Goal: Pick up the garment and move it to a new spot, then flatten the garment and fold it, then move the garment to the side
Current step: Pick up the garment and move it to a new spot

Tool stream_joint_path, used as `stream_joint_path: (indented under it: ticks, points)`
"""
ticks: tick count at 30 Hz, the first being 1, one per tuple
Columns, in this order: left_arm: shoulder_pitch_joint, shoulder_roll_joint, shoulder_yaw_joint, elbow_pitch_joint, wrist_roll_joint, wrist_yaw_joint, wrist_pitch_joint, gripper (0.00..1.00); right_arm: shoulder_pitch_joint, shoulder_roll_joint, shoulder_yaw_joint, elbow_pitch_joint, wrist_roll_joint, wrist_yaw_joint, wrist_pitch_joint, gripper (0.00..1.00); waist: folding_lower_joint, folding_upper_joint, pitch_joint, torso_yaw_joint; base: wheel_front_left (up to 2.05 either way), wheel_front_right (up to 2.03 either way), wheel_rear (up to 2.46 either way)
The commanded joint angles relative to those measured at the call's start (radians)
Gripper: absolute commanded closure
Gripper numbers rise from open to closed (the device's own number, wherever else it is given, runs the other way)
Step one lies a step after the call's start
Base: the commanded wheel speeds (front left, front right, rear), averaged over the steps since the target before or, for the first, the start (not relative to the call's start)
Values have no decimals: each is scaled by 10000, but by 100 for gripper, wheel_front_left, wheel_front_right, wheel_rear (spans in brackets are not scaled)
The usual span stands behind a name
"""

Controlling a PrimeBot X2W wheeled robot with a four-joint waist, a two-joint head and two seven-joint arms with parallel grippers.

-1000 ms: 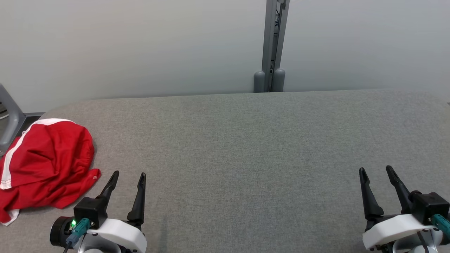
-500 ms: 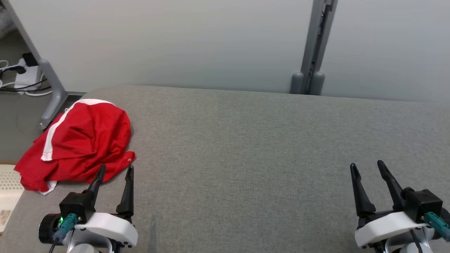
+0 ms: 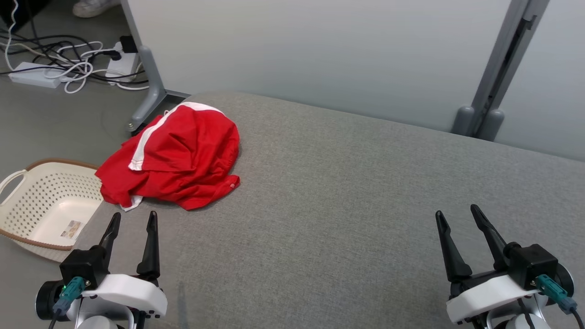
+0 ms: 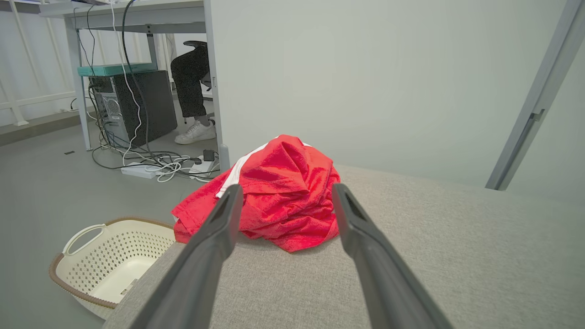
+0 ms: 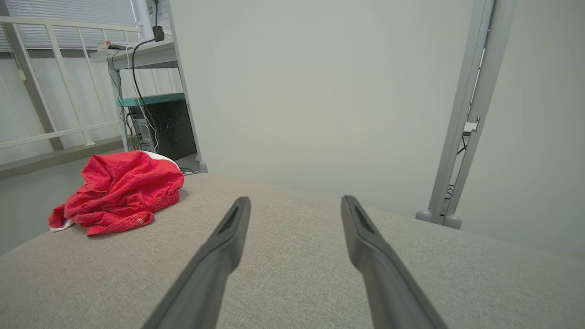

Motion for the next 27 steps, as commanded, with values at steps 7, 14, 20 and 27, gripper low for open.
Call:
stream_joint_path:
  ticks: [7,14,20,27]
  points:
    - [-61,72,86,45,-65,37,-2,0,71,30,-25,-168,-159,12,91,0,0,-1,61,478,0,0,0]
    - [-97,53,68,84,-65,54,-2,0,136,68,-62,-258,-204,12,141,0,0,-1,127,583,0,0,0]
    - [-210,8,28,109,-56,81,-2,0,115,83,-72,-310,-213,12,176,0,0,-1,193,592,0,0,0]
    - [-602,-78,-90,190,-38,-45,-2,0,-114,31,52,-465,-222,12,330,0,0,-1,612,363,0,0,0]
